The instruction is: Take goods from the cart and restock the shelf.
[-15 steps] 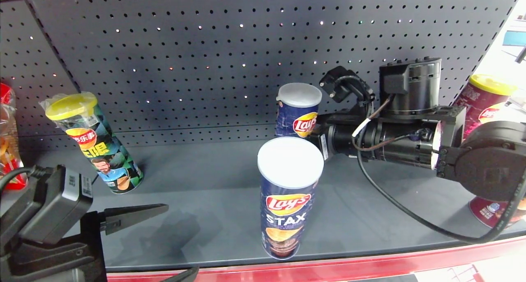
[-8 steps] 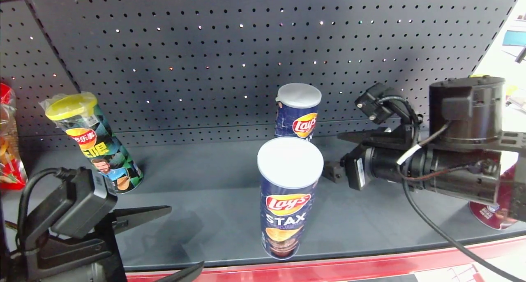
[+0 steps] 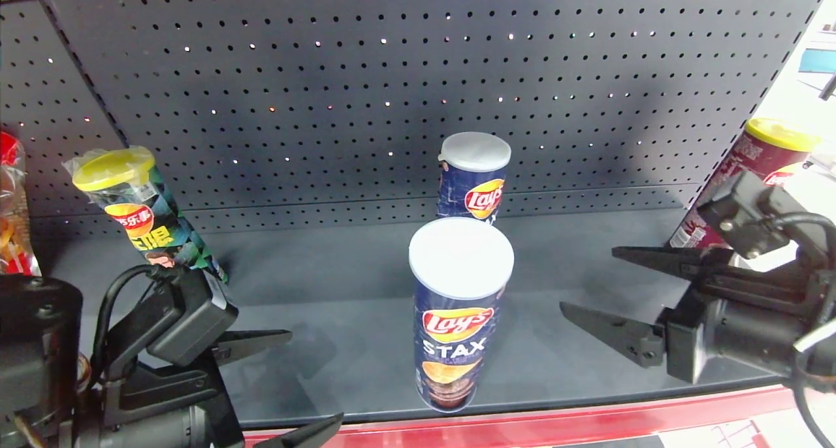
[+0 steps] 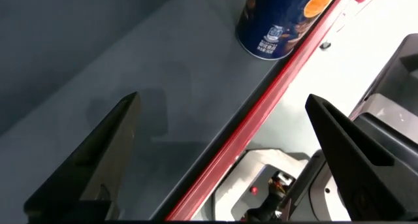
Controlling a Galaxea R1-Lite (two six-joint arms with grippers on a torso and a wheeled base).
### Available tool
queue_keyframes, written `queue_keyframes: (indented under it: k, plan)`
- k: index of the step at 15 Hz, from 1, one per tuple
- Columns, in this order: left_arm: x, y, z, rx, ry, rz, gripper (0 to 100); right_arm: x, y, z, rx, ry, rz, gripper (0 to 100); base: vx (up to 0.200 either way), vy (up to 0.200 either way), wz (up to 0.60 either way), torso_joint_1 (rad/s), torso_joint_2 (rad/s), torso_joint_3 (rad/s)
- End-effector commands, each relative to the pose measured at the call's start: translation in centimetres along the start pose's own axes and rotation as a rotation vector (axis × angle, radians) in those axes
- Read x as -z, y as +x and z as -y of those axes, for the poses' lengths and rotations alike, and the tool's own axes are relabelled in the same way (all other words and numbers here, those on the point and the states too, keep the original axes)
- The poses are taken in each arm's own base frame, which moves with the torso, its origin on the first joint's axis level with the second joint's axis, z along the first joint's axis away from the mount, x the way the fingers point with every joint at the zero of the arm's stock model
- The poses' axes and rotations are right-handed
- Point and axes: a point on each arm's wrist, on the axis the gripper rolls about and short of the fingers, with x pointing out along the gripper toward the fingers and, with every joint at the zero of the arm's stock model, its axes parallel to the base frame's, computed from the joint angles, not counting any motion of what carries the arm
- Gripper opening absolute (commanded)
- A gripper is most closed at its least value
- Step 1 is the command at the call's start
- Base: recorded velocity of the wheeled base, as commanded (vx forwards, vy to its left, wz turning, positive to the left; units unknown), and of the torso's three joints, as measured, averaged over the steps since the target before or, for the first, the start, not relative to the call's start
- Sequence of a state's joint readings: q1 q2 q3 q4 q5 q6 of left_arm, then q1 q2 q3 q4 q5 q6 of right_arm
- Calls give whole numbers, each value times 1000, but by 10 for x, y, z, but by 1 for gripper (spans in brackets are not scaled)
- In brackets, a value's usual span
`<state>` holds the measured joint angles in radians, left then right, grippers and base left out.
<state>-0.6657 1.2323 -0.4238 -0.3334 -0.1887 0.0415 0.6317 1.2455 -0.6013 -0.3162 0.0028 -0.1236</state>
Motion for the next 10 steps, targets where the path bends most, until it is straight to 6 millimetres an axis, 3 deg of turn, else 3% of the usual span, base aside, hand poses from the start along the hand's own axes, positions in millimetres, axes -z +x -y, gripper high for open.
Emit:
queue_keyframes:
  k: [1, 7, 10]
  plan:
    - [0, 9, -1, 16, -5, -27, 100, 9, -41, -1, 1, -1, 38, 100, 0, 0, 0, 0, 0, 0]
    - [1, 37, -6, 50, -3, -115, 100, 30, -108, -3, 27, 3, 61, 100, 0, 0, 0, 0, 0, 0]
    - [4, 42, -7, 50, 8, -137, 100, 36, -119, -3, 50, 7, 76, 100, 0, 0, 0, 0, 0, 0]
